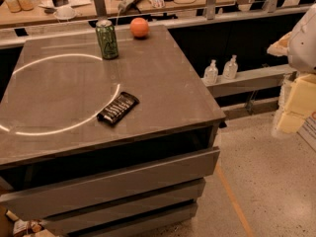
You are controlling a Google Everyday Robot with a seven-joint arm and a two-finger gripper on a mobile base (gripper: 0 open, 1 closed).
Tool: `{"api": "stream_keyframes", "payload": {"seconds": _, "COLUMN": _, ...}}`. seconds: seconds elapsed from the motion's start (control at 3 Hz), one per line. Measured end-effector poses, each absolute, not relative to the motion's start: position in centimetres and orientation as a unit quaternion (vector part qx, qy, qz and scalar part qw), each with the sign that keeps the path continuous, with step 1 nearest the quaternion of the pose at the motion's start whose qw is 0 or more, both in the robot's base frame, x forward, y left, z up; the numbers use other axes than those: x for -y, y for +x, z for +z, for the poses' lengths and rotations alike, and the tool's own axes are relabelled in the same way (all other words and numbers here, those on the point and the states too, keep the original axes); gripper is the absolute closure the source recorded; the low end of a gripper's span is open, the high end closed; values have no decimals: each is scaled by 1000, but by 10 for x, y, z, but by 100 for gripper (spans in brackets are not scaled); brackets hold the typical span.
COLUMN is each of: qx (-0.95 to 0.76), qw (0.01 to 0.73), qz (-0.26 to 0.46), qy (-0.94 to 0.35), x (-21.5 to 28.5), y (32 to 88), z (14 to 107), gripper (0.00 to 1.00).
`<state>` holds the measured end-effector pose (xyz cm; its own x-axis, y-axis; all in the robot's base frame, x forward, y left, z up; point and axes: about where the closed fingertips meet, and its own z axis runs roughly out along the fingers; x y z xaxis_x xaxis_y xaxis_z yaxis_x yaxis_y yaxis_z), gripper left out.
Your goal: Pick green can
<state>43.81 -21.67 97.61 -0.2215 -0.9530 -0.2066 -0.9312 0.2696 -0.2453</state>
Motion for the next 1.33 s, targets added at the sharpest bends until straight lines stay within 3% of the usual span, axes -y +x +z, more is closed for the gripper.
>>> {"api": "stream_keyframes", "payload": {"seconds": 0.67, "qx": -773, "qw": 184, "qz": -12, "qy": -607, "x": 208, "y": 445, "z": 979, "gripper": 0}}
{"api": "stream_keyframes", "payload": {"seconds": 1.0, "qx": -751, "qw": 278, "qz": 60, "qy": -596, "x": 181, "y": 484, "z": 989, "gripper": 0}}
{"api": "stream_keyframes", "payload": {"seconds": 1.33, "qx": -719, "qw": 386, "qz": 181, "qy": -549, "x": 133, "y": 535, "z": 996, "gripper": 0}}
